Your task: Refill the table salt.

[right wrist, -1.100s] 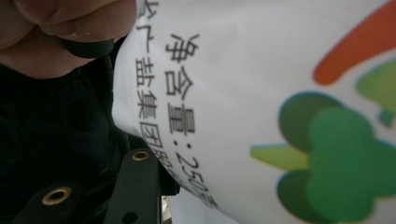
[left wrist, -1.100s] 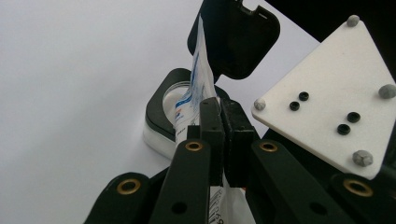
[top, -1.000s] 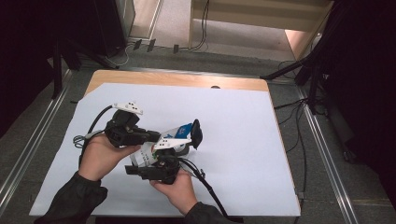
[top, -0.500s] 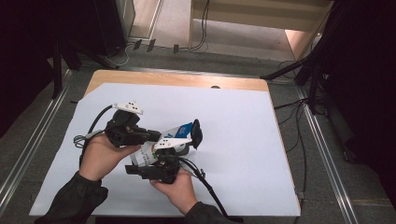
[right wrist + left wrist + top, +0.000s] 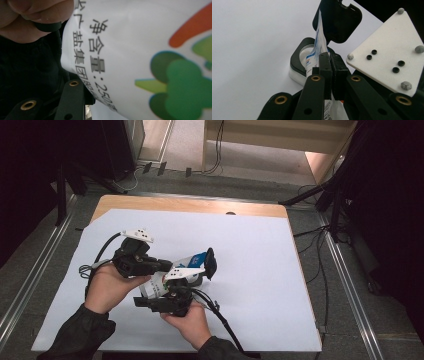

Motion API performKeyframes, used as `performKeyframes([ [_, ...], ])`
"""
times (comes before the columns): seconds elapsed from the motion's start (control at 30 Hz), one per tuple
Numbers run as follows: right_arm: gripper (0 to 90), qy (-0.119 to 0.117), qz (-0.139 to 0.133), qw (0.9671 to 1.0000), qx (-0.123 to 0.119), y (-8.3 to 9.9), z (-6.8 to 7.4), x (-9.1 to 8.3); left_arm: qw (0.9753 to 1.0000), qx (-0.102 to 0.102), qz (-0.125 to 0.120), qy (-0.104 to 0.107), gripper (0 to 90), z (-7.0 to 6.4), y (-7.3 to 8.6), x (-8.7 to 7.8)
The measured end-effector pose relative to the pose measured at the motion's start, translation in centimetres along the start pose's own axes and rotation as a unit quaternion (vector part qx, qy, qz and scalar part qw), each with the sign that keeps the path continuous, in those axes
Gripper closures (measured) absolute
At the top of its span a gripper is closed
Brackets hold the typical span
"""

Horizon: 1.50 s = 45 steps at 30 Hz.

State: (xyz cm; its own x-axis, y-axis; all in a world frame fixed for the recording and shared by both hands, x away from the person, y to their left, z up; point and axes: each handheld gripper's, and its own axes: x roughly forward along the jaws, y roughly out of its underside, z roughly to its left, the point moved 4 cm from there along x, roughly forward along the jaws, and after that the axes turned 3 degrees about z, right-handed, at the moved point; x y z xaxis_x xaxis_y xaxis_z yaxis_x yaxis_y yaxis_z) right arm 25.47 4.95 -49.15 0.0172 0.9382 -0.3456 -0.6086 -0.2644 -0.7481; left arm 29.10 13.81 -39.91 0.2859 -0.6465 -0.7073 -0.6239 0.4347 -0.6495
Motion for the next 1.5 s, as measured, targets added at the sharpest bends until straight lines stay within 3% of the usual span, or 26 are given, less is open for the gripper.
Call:
performKeyframes([
  [1.5,59.6,0.0,-0.004,1.0,-0.004,-0.1,0.07,-0.01,1.0,0.005,-0.002,-0.005,89.6,-0.17,-0.1,-0.03],
])
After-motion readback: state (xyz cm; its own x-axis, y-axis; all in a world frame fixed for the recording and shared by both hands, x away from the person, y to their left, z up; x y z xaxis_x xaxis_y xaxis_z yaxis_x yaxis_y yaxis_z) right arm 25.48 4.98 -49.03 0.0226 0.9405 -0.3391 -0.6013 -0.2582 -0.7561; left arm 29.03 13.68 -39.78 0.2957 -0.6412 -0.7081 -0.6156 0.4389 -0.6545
